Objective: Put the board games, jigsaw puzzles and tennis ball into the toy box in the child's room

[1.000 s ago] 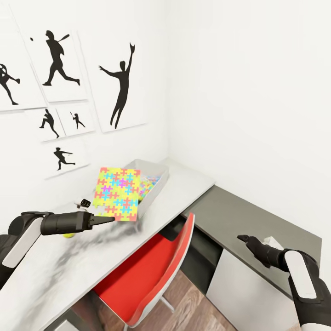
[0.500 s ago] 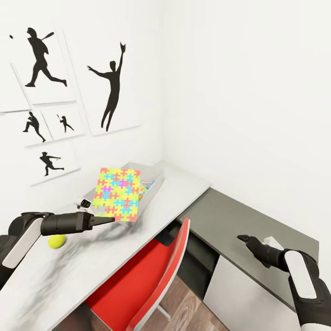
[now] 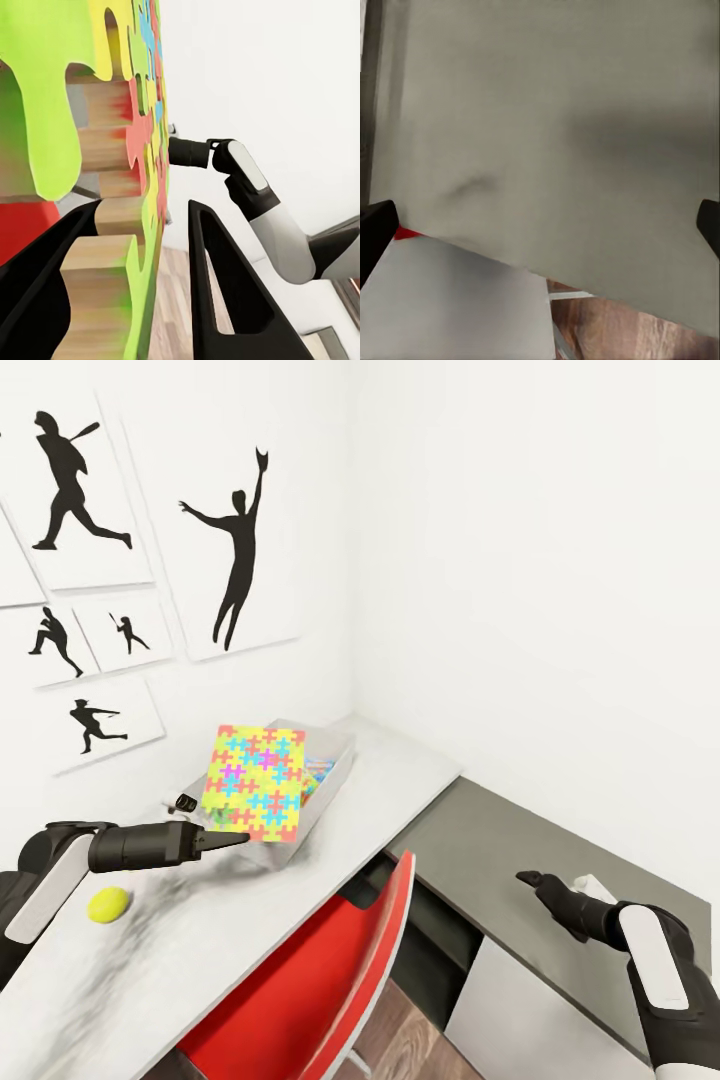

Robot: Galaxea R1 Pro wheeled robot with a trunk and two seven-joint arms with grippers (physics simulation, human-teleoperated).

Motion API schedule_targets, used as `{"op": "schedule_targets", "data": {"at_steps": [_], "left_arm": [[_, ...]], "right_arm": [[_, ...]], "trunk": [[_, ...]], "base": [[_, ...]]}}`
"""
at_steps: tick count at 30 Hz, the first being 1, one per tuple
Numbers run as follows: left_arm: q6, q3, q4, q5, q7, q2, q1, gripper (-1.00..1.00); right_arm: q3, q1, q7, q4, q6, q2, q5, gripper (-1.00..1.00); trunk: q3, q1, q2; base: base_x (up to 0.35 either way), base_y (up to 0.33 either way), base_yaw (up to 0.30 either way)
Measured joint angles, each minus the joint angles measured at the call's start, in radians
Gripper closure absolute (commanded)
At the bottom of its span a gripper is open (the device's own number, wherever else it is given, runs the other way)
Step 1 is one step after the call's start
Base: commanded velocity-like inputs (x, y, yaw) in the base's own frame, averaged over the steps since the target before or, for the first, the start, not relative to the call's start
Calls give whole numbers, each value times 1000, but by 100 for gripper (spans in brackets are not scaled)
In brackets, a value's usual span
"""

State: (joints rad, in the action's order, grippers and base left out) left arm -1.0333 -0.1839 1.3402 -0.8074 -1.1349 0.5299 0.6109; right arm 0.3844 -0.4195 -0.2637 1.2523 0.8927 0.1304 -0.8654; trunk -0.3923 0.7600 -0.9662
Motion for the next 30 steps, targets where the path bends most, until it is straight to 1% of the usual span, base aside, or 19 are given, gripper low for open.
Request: {"op": "schedule_targets", "data": {"at_steps": [7,14,23,30], "left_arm": [[1,0,0,0,0,0,0,100],[1,0,-1,0,0,0,0,100],[1,1,0,0,0,0,0,100],[1,1,-1,0,0,0,0,100]], "right_arm": [[0,0,0,0,0,0,0,-100],[0,0,0,0,0,-1,1,-100],[-7,0,0,0,0,-1,2,-100],[-15,0,0,0,0,-2,3,-100]], "trunk": [[0,0,0],[0,0,0],[0,0,0],[0,0,0]], "base": [[127,-67,0],[78,-10,10],[101,-37,225],[114,-56,41]]}}
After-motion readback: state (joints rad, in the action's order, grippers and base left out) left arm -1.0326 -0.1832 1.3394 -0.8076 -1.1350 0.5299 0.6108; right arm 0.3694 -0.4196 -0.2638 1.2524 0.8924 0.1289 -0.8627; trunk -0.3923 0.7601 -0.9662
